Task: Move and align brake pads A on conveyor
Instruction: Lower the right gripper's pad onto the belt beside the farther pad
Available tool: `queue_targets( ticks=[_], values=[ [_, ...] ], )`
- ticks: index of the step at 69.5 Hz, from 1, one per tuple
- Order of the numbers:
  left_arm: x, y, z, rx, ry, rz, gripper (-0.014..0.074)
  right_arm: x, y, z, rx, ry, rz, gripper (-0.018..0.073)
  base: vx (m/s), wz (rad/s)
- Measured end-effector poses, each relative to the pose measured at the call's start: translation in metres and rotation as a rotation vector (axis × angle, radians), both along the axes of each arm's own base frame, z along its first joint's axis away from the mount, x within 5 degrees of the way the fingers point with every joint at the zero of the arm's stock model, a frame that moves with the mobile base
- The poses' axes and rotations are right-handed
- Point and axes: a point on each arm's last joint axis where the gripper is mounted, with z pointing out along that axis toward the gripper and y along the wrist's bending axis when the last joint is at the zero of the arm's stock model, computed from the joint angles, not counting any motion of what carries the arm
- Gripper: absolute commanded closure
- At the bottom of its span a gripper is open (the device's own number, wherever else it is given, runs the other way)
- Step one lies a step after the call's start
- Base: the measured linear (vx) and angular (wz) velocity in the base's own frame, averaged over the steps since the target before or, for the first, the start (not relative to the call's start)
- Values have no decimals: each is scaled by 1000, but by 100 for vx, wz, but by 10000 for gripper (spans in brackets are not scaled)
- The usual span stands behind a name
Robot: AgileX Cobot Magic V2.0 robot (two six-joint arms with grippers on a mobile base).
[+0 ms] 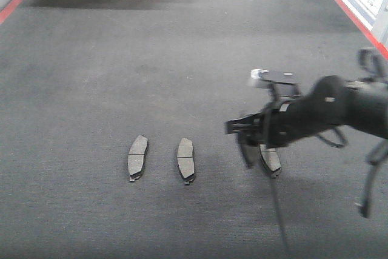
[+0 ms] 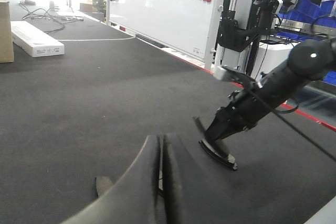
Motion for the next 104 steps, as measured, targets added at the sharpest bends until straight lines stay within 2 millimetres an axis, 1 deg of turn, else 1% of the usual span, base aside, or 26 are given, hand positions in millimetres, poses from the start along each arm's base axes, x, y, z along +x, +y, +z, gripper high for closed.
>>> queue_targets(
  ticks=[6,13,32,41,46,52,67,76,83,95,104],
  values=[
    [0,0,0,0,0,0,603,5,14,-5,3,13,28,536,0,0],
    [0,0,0,0,0,0,603,12,23,-14,10,49,20,532,0,0],
    [0,0,0,0,0,0,603,17,27,-41,-4,130,0,521,0,0],
    [0,0,0,0,0,0,603,18,27,-48,-9,147,-4,511,0,0],
    [0,0,0,0,0,0,603,19,27,-51,-9,153,-12,490,0,0],
    [0,0,0,0,0,0,603,19,27,-52,-5,154,-22,449,0,0],
    [0,0,0,0,0,0,603,23,27,-50,3,111,-34,302,0,0],
    [0,0,0,0,0,0,603,23,27,-50,2,108,-34,230,0,0],
    [0,0,0,0,0,0,603,24,27,-50,2,106,-33,209,0,0],
    [0,0,0,0,0,0,603,24,27,-49,2,108,-32,209,0,0],
    [0,0,0,0,0,0,603,22,27,-40,8,89,-28,210,0,0]
  ],
)
